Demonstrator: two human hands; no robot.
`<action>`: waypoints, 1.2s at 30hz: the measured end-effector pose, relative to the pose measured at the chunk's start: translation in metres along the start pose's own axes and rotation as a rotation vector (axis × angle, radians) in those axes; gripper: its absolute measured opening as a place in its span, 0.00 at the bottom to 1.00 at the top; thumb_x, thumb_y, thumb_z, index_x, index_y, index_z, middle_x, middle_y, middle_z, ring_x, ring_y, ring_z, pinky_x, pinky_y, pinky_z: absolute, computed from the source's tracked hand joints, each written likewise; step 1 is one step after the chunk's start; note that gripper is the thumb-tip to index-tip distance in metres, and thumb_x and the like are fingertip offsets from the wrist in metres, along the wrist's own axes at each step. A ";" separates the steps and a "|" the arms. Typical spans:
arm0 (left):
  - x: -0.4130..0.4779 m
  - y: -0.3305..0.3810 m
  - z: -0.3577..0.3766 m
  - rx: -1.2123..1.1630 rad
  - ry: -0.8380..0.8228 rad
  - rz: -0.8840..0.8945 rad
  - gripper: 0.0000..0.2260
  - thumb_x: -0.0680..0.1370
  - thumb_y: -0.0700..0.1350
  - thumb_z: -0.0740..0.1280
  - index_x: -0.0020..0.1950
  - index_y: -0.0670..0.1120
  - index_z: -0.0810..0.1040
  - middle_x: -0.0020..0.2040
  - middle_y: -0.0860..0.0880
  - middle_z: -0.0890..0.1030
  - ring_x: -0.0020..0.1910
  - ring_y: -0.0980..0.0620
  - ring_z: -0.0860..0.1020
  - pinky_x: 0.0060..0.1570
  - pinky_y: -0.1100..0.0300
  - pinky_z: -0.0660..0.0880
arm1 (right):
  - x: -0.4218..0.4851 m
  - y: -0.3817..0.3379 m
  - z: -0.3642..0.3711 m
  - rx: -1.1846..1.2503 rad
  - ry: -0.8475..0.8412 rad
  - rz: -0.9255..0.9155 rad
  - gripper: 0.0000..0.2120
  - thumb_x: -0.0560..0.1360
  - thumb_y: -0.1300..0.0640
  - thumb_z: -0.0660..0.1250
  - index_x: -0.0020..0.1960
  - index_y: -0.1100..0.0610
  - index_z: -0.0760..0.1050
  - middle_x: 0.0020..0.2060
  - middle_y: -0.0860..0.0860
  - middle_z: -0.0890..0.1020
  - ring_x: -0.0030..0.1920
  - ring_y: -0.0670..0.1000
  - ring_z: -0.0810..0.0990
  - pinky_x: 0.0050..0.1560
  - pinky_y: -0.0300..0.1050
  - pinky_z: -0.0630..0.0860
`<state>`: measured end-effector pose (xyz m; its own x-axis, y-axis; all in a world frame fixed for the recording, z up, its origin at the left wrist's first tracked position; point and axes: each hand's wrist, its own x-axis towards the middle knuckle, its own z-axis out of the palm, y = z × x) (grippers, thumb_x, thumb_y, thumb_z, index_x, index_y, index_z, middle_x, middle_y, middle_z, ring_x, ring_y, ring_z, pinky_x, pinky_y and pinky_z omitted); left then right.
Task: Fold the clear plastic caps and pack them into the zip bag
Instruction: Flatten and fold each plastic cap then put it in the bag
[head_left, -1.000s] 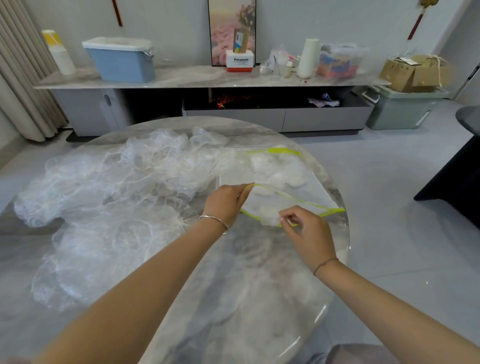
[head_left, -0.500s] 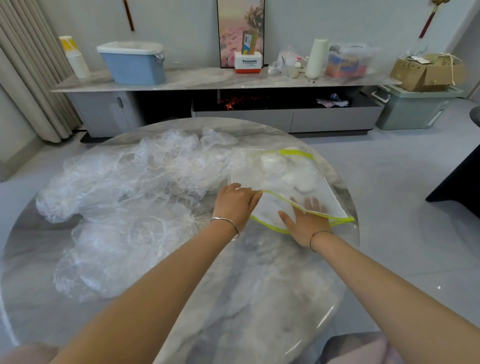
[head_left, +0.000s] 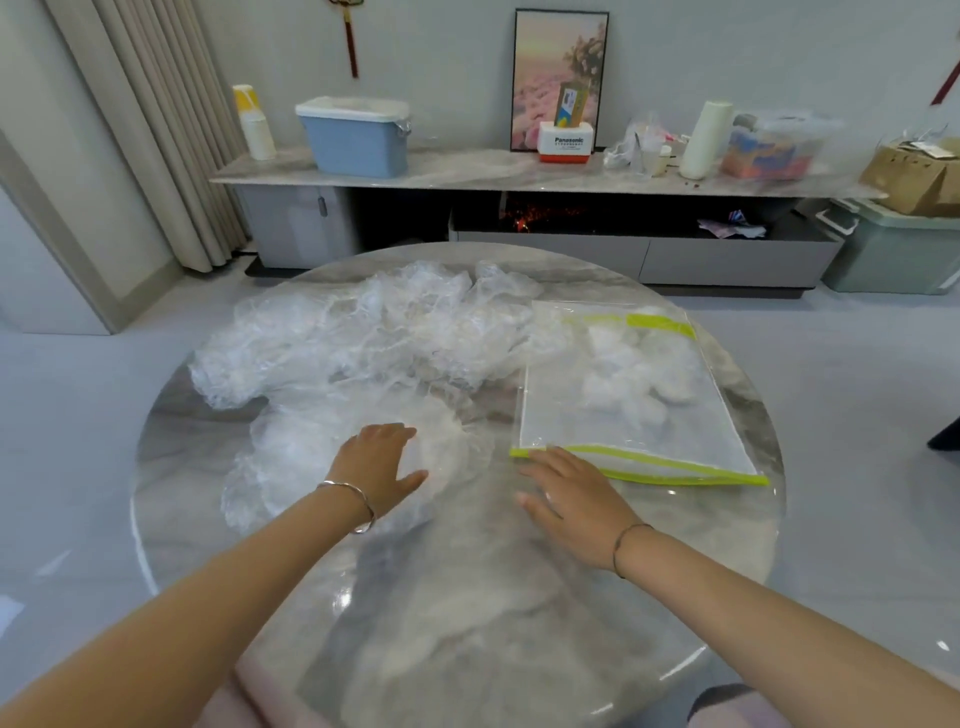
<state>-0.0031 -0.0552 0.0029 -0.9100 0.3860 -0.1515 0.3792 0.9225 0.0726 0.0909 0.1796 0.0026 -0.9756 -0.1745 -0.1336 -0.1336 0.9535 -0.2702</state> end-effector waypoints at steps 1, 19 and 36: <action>-0.005 -0.004 0.002 -0.073 -0.013 -0.009 0.29 0.78 0.61 0.59 0.75 0.51 0.58 0.76 0.52 0.60 0.74 0.51 0.58 0.71 0.55 0.59 | 0.004 -0.003 0.003 0.000 0.000 -0.009 0.34 0.73 0.37 0.42 0.74 0.51 0.60 0.75 0.48 0.59 0.76 0.50 0.51 0.73 0.42 0.48; -0.036 0.006 0.014 -0.504 0.362 0.439 0.25 0.79 0.60 0.51 0.55 0.45 0.81 0.50 0.49 0.83 0.50 0.52 0.77 0.57 0.69 0.69 | 0.023 -0.031 -0.002 0.116 0.380 -0.266 0.44 0.70 0.58 0.72 0.76 0.46 0.49 0.76 0.47 0.51 0.74 0.50 0.54 0.72 0.48 0.57; -0.050 0.020 0.036 -0.115 -0.177 0.551 0.52 0.57 0.78 0.59 0.76 0.56 0.52 0.73 0.57 0.59 0.73 0.57 0.56 0.73 0.59 0.40 | -0.036 0.050 0.011 0.072 0.032 -0.150 0.21 0.66 0.62 0.67 0.56 0.45 0.78 0.53 0.32 0.73 0.54 0.32 0.66 0.63 0.29 0.55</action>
<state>0.0559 -0.0559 -0.0239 -0.5379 0.8130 -0.2229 0.7589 0.5821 0.2921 0.1210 0.2309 -0.0164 -0.9507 -0.3049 -0.0563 -0.2667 0.8968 -0.3530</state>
